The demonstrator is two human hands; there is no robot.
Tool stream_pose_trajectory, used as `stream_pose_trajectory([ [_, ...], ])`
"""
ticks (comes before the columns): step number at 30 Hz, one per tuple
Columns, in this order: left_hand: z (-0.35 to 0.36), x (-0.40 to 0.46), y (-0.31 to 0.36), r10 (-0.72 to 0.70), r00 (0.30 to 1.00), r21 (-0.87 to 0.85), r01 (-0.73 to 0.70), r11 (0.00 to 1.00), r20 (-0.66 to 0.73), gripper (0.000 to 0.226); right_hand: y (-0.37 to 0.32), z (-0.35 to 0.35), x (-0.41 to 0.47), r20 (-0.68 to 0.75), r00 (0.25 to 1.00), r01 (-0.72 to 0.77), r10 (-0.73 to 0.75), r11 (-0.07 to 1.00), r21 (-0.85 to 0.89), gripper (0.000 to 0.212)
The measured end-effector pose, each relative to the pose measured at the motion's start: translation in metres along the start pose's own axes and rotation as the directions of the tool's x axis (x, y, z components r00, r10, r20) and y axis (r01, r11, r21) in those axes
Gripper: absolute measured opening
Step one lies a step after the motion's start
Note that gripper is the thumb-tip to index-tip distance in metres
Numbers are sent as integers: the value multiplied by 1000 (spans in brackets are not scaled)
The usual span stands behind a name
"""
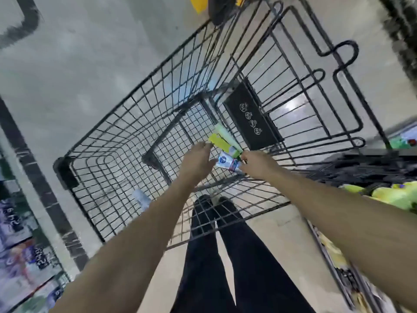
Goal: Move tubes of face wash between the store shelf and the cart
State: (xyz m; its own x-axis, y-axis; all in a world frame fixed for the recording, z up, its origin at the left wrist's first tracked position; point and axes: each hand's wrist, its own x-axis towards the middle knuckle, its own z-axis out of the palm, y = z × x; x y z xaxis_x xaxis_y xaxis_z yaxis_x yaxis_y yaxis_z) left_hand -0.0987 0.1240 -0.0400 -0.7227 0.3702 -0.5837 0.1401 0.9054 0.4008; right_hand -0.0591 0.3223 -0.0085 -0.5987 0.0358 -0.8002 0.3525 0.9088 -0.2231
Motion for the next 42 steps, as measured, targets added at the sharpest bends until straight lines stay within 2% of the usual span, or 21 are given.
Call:
stream_pose_trajectory([
  [3,30,50,-20,65,997,52,-67,996,52,62,11,31,45,54,998,-18,20,999,-39,43],
  [7,62,104,-42,201,978,147,-207,967,50,63,18,67,90,82,995,-55,58,998,-31,42],
  [10,78,133,-51,213,974,178,-223,958,78,63,22,87,111,73,994,-83,86,995,-47,40],
  [13,90,150,-62,254,964,221,-264,939,74,56,21,101,121,-1,994,-108,108,989,-99,39],
  [18,95,162,-70,298,954,228,-294,928,19,57,21,120,131,-148,988,-78,48,976,-201,47],
  [22,93,169,-71,373,927,240,-353,904,-44,45,27,127,135,-170,985,-50,15,977,-205,57],
  [28,83,168,-86,460,888,129,-453,882,-27,34,26,128,135,-134,991,-30,-4,967,-254,44],
  [30,76,159,-88,409,912,7,-409,912,9,34,21,122,130,-85,996,-19,3,982,-189,48],
  [33,66,140,-83,219,976,-214,-213,953,5,30,18,112,118,-57,998,21,-23,999,-39,45],
  [35,55,124,-77,90,996,-337,-92,937,-22,26,14,102,106,-36,999,8,-5,995,96,45],
  [38,30,98,-69,-86,996,-520,59,852,-28,29,3,80,85,45,996,-82,71,930,359,56],
  [40,6,75,-61,-147,988,-605,91,791,-44,30,-4,63,68,54,994,-106,91,857,504,61],
  [42,-19,49,-51,-196,978,-693,98,715,-64,26,-14,42,43,30,995,-93,96,759,644,57],
])
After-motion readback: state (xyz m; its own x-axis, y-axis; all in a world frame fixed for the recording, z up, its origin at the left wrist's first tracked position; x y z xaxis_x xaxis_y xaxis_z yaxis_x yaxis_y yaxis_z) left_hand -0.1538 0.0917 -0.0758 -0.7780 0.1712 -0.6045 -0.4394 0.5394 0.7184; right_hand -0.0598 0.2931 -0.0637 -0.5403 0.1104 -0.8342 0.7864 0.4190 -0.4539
